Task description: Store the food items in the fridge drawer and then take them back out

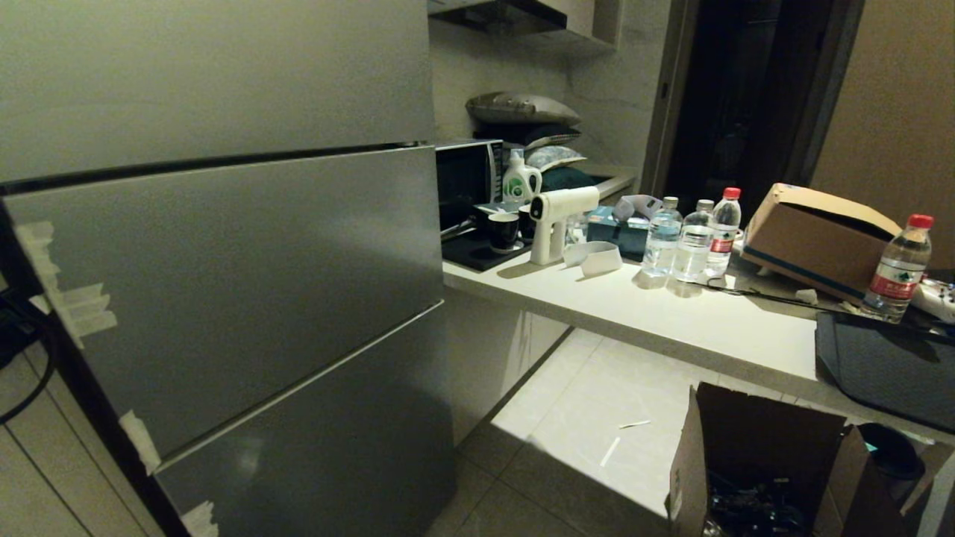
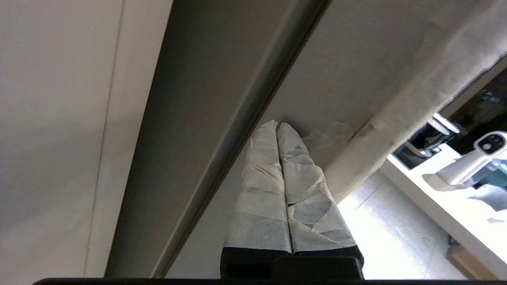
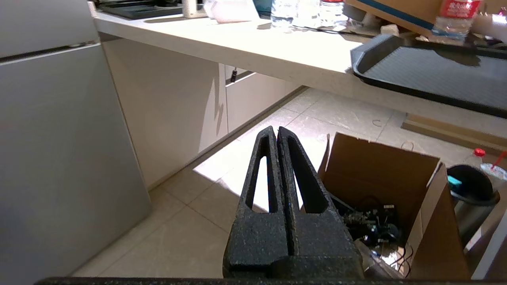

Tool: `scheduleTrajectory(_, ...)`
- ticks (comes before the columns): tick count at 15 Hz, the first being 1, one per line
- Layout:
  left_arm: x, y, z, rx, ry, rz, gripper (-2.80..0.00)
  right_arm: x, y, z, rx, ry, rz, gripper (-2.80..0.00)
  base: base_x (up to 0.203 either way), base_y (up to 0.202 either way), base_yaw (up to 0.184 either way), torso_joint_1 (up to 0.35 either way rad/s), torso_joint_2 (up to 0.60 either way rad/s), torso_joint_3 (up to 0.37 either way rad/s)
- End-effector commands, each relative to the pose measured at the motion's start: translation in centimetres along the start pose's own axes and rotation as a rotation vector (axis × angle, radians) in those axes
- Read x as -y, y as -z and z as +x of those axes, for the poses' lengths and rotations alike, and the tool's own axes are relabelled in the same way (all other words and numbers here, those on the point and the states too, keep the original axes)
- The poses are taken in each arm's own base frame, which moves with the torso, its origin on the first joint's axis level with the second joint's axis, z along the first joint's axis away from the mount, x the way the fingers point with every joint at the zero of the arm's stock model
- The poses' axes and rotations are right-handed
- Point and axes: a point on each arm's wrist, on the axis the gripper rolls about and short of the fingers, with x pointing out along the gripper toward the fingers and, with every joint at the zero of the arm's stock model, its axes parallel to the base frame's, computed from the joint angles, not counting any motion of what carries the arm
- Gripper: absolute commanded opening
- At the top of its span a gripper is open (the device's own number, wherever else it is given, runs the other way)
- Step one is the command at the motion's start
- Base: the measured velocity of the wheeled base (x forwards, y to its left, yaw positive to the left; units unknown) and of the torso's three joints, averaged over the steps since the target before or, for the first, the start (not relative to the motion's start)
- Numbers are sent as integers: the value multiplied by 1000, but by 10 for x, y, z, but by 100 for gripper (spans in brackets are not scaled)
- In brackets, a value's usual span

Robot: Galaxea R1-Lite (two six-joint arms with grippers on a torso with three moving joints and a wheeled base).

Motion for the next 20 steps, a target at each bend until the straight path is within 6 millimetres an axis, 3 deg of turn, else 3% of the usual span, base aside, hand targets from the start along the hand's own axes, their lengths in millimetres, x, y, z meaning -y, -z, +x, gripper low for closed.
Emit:
scheduleTrajectory(1,1,4,6,-16,14,-5,-280,0,1,0,-5,0,0,-280,0,0,0,0,0,0)
scheduleTrajectory(9,13,14,8,-61,87,-13,-280,0,1,0,-5,2,0,-280,0,0,0,0,0,0)
scheduleTrajectory(20,25,27,-12,-105,117,-18,-280,0,1,0,-5,0,1,-280,0,0,0,0,0,0)
